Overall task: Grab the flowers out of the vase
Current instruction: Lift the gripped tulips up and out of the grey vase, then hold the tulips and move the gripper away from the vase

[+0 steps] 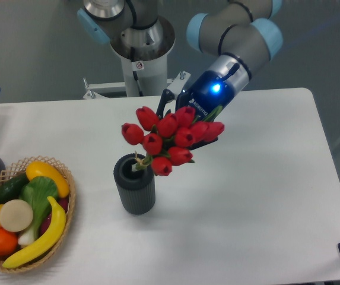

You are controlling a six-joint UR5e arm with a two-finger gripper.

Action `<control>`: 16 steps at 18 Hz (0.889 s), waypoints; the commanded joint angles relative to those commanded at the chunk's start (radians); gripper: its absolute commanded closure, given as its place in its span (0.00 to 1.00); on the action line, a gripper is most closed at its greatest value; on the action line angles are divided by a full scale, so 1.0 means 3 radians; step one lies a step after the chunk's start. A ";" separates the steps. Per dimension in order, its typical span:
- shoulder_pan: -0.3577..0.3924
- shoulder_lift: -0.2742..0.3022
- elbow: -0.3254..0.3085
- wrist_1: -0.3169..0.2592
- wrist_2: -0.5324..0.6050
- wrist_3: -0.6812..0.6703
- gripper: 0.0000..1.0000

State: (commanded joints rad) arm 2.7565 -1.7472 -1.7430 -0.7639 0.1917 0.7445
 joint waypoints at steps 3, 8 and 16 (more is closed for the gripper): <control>0.0071 -0.0026 0.0200 0.0000 0.0005 -0.0084 0.62; 0.0220 -0.0128 0.0543 0.0000 0.0122 0.0146 0.63; 0.0215 -0.0138 0.0427 -0.0010 0.1548 0.0601 0.76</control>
State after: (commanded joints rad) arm 2.8210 -1.7887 -1.6150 -0.7670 0.6560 0.9249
